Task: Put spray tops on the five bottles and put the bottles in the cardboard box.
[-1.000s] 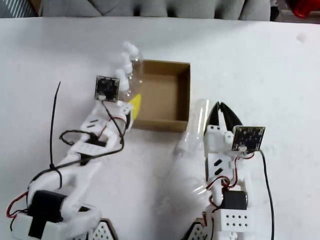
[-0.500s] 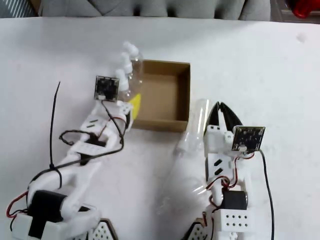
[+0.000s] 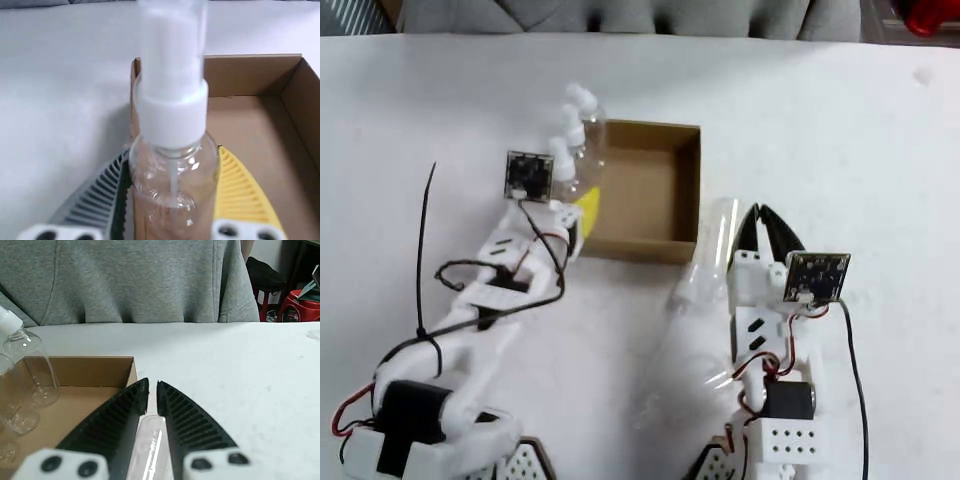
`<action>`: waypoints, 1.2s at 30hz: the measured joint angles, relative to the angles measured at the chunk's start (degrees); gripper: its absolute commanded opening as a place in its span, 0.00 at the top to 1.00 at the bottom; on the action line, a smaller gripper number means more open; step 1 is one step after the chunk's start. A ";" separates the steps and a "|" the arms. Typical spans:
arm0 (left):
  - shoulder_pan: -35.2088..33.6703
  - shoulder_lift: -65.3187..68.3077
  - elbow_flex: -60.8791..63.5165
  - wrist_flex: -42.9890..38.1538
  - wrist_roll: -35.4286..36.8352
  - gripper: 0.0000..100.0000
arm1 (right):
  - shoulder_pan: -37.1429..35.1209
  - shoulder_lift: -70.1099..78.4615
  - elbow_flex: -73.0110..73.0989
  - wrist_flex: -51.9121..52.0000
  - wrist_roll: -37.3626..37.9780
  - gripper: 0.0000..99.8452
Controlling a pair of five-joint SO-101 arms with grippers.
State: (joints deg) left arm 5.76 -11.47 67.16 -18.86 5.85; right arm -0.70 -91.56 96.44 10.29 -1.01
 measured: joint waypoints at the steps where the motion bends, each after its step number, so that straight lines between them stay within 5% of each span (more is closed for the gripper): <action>1: -0.26 0.00 0.00 0.00 0.18 0.81 | 0.00 0.00 0.00 0.00 0.00 0.98; 9: -0.53 0.09 0.00 0.00 0.18 0.80 | 0.00 0.00 0.00 0.00 0.00 0.98; 16: -0.79 0.18 0.00 0.00 0.00 0.64 | 0.00 0.00 0.00 0.00 0.00 0.98; 36: -1.32 -0.09 0.00 0.00 -0.09 0.63 | 0.00 0.00 0.00 0.00 0.00 0.98</action>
State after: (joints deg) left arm 4.44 -11.56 67.16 -18.86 5.76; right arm -0.70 -91.56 96.44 10.29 -1.01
